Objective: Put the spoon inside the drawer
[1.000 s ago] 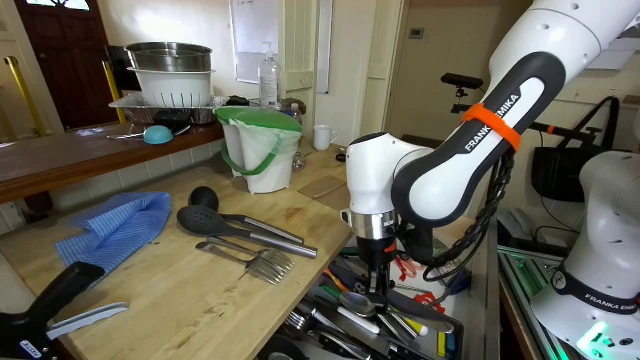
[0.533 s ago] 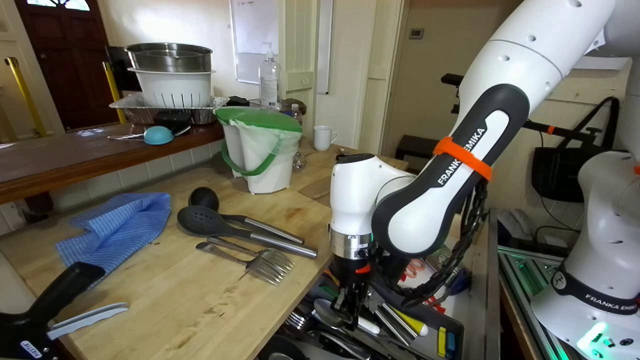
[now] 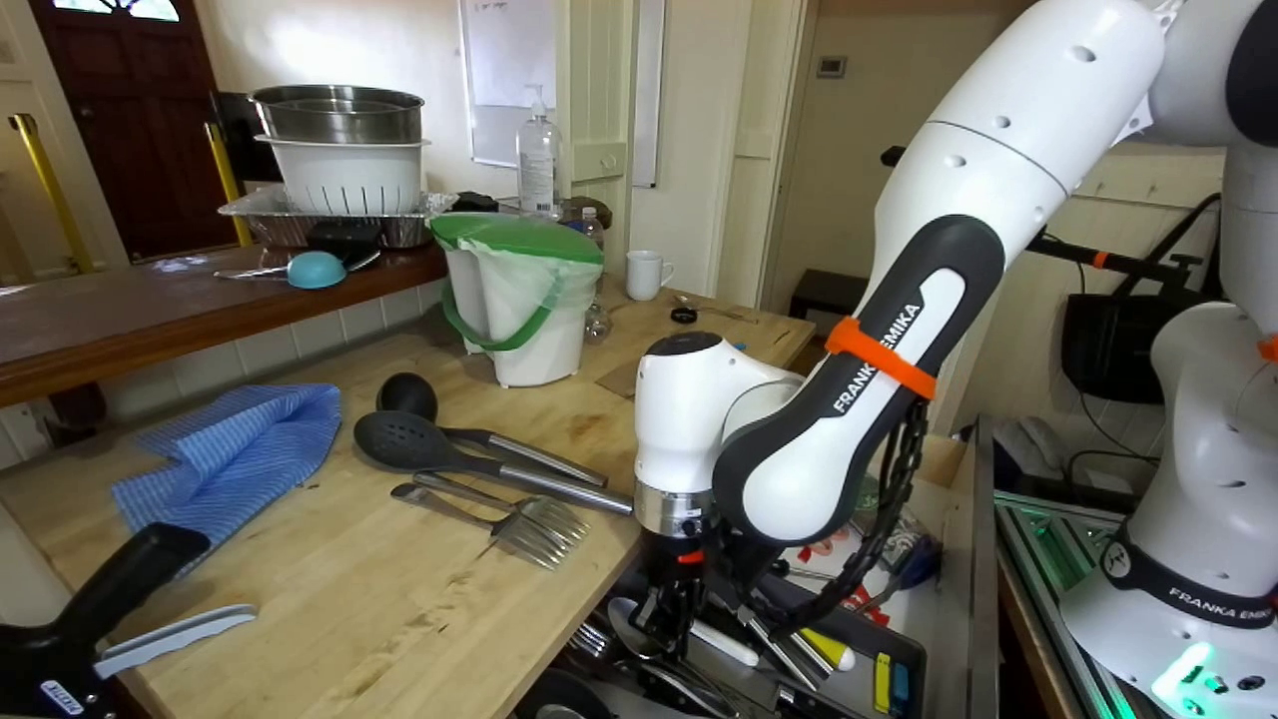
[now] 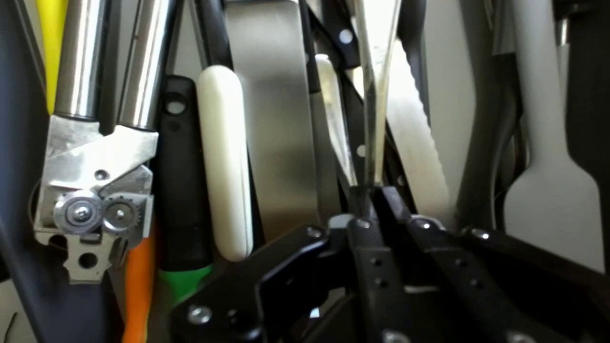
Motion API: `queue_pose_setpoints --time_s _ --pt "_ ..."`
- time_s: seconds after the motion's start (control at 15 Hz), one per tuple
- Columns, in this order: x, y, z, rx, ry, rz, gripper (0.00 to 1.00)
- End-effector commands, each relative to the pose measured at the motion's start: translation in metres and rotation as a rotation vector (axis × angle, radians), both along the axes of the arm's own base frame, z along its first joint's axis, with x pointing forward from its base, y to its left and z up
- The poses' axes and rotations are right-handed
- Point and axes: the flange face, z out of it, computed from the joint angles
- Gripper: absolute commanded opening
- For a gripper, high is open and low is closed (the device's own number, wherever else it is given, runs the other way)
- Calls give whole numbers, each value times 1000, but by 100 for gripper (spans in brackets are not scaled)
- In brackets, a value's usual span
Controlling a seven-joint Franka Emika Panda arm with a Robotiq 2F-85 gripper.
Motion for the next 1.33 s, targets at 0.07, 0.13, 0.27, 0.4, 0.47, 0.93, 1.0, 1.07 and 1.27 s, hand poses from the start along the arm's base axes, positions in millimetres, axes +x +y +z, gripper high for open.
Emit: queue_pose_setpoints --time_s 0.07,0.13,0.27,0.4,0.47,0.93,1.0,1.07,1.27 --pt "14 -7 -11 -55 -16 -15 2" --pt "15 -4 -13 -60 -18 -20 2" --pt "15 1 -16 -73 -16 -24 2" --pt "16 4 -17 -88 -19 -28 2" --pt "17 6 -19 -94 -19 -34 2" --pt "0 11 -6 -94 -4 -26 58" --pt "-9 10 9 -75 -12 8 64" --pt "-17 10 20 -55 -14 34 73" --pt "-46 2 60 5 -14 102 95"
